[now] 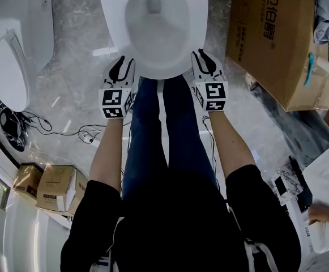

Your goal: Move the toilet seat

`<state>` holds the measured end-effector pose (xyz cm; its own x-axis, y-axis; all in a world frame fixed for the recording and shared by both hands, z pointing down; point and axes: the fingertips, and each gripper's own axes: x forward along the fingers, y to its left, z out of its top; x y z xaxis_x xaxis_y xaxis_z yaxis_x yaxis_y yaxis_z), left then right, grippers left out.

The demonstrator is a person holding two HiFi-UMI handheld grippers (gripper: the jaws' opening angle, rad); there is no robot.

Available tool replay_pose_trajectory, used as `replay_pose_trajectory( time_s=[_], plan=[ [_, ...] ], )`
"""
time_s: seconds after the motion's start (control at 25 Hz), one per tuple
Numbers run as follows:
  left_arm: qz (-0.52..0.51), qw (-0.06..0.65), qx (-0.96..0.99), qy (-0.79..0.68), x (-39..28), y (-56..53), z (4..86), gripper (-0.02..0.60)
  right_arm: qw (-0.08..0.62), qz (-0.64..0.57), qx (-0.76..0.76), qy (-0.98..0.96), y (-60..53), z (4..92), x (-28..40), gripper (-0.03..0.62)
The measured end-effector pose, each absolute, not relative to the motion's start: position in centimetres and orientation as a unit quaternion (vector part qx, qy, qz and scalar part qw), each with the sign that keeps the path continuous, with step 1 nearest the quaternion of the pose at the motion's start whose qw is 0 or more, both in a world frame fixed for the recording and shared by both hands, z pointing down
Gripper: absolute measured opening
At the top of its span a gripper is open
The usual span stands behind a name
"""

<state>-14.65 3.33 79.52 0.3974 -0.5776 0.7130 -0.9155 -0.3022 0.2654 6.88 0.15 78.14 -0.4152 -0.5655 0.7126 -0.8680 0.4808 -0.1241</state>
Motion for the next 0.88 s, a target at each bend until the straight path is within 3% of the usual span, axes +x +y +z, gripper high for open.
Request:
replay_pose_trajectory(
  time_s=[0.12,0.4,0.88],
  plan=[
    [0.266,0.347,0.760,-0.481,-14.6,3.8,80.5,0.200,0.311,0.271,0.450,-0.792,0.8,79.0,7.4,0.149],
    [0.291,0.378,0.743,-0.470,-14.5,5.6,82.4,0.308,0.320,0.354,0.442,-0.760,2.9,81.8,7.9,0.268],
    [0.315,0.435,0.716,-0.445,-13.7,8.2,85.0,0.374,0.328,0.485,0.408,-0.700,6.7,85.5,7.2,0.331]
  ],
)
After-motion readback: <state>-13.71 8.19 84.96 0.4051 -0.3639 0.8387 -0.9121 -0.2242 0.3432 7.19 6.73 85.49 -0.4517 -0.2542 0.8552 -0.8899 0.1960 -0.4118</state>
